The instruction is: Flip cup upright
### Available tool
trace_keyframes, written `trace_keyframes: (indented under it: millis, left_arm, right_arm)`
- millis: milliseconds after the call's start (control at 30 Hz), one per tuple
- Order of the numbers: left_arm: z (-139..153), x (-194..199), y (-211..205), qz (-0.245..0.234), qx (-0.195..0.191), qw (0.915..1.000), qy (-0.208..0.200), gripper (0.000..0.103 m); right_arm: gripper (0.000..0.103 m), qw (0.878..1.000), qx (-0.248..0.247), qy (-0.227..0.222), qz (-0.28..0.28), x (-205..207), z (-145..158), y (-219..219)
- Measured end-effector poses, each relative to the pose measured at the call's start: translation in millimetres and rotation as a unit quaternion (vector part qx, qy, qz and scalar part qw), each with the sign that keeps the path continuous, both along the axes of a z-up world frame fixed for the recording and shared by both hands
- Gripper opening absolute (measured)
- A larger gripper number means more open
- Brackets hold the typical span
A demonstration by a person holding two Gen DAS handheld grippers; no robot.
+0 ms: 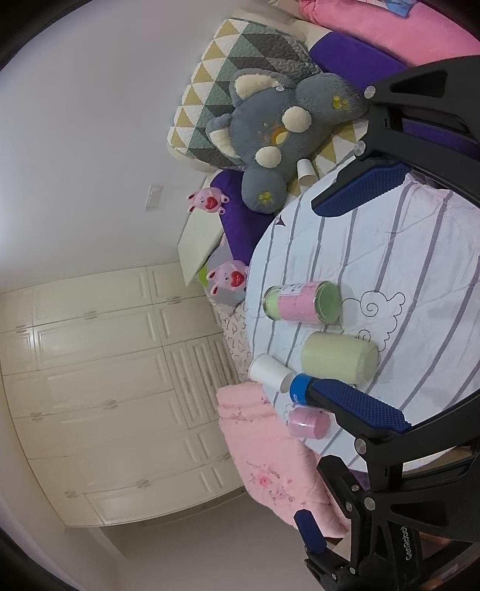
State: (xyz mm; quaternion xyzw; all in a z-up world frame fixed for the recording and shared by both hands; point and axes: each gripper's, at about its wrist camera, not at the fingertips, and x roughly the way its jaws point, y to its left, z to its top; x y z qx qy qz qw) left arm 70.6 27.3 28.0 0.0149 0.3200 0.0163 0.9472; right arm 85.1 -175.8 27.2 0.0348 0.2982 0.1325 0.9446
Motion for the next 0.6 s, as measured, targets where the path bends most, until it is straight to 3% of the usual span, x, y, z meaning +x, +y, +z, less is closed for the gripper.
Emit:
trace_keyframes:
  millis: [600]
  left_arm:
    - [-7,0,20,0.02,-0.009,0.9997,0.006,0.103]
  right_arm:
    - [0.091,1.0,-0.009,0.005,0.018,8,-6,24]
